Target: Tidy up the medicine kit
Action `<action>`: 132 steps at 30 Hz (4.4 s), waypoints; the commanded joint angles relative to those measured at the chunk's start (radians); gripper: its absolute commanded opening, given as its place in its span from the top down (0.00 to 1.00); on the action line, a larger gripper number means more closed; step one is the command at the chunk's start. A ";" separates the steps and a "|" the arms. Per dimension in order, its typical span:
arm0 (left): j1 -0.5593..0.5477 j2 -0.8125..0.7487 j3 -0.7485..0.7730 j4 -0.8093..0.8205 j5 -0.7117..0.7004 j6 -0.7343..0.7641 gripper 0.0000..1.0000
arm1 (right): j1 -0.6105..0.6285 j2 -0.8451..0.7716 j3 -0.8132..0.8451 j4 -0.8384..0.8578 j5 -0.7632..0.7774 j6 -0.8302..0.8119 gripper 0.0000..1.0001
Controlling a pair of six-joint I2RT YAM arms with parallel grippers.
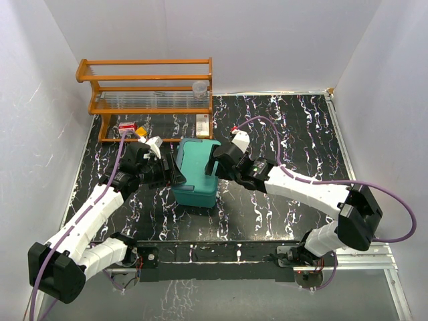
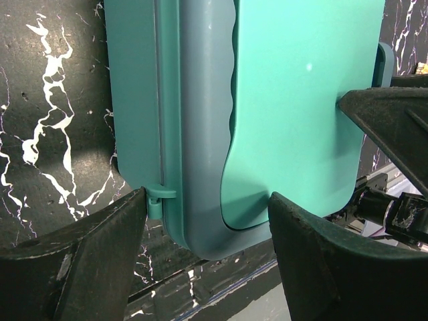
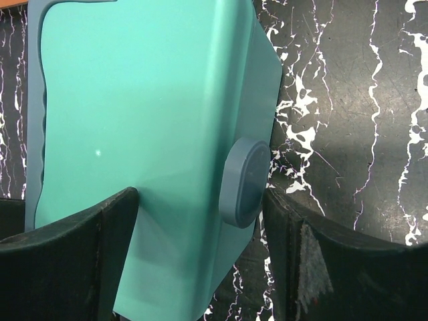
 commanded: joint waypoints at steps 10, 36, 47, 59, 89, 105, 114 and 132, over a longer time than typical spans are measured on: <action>-0.004 -0.026 -0.006 -0.037 -0.010 0.016 0.29 | 0.006 -0.016 0.047 -0.064 0.043 -0.021 0.36; -0.004 -0.024 -0.003 -0.041 -0.016 0.016 0.29 | 0.020 0.007 0.074 -0.019 0.027 -0.121 0.52; -0.004 -0.024 -0.006 -0.037 -0.009 0.012 0.29 | 0.010 0.001 -0.023 0.081 -0.040 -0.073 0.36; -0.004 -0.028 -0.009 -0.038 -0.007 0.012 0.29 | -0.001 0.018 -0.059 0.179 -0.108 -0.101 0.35; -0.004 -0.143 0.256 -0.262 -0.269 -0.002 0.01 | -0.097 -0.337 -0.097 -0.084 -0.013 -0.155 0.15; -0.004 -0.530 0.438 -0.452 -0.405 0.090 0.01 | -0.097 -0.898 0.041 -0.455 0.242 -0.335 0.10; -0.004 -0.585 0.585 -0.499 -0.444 0.196 0.01 | -0.097 -0.949 0.107 -0.529 0.286 -0.341 0.02; -0.004 -0.593 0.525 -0.452 -0.428 0.176 0.01 | -0.097 -0.991 0.097 -0.537 0.299 -0.313 0.02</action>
